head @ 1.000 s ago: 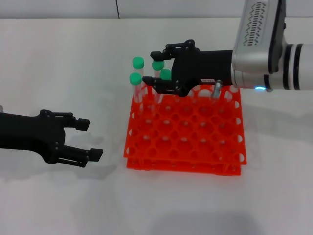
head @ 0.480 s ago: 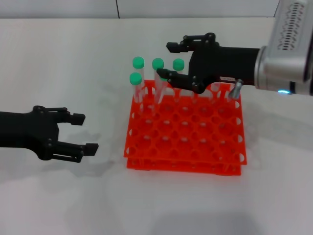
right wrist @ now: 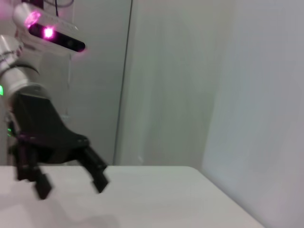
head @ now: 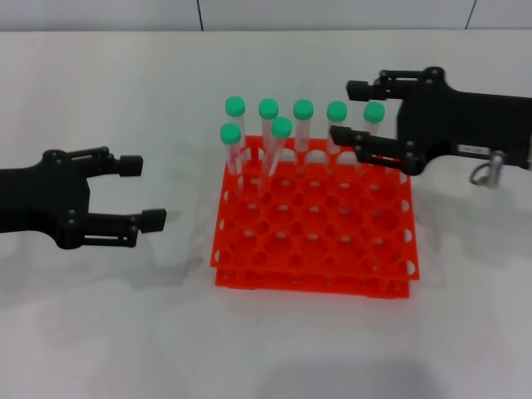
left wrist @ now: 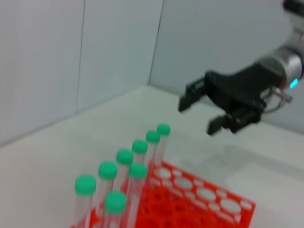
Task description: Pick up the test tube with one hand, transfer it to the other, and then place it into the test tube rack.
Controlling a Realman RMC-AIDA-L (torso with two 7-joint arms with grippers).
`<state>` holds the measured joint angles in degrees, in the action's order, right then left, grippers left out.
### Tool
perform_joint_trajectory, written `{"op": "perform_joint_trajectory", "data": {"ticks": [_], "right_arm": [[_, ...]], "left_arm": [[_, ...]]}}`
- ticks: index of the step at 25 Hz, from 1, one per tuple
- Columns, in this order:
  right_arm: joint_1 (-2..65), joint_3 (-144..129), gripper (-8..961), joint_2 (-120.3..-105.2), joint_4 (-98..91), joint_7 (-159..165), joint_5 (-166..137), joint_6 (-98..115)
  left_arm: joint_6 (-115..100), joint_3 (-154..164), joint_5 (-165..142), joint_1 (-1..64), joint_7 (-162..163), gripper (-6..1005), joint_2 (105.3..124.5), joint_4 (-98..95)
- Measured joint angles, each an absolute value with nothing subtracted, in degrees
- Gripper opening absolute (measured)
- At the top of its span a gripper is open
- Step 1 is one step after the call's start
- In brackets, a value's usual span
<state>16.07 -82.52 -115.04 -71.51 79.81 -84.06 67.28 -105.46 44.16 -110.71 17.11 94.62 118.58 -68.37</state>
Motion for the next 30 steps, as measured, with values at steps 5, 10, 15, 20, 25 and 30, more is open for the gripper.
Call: {"op": "perform_joint_trajectory", "data": {"ticks": [5, 10, 15, 20, 25, 30], "right_arm": [[15.65, -76.03, 569, -114.89, -69.62, 80.88, -84.95, 75.13], [15.52, -73.10, 576, -114.87, -69.54, 82.04, -89.06, 79.06], [15.49, -72.36, 582, -114.85, -69.59, 82.82, -91.65, 80.52], [15.47, -72.32, 588, -114.79, -69.71, 82.86, -91.76, 80.75], [15.65, -72.31, 594, -114.78, -69.66, 82.88, -91.80, 80.78], [15.79, -72.42, 600, -114.83, -69.70, 83.35, -91.84, 81.59]], "left_arm": [[-106.40, 42.85, -106.52, 16.59, 91.59, 894, 118.69, -65.62], [-106.63, 42.83, -104.22, 16.53, 90.89, 894, 118.69, -64.38], [-107.49, 42.80, -103.80, 16.74, 91.23, 893, 118.82, -64.34], [-107.77, 42.84, -103.83, 16.79, 91.48, 893, 118.83, -64.34], [-107.91, 42.88, -104.05, 16.88, 91.61, 893, 118.68, -64.33], [-107.89, 42.90, -104.29, 16.65, 91.61, 893, 118.58, -64.33]]}}
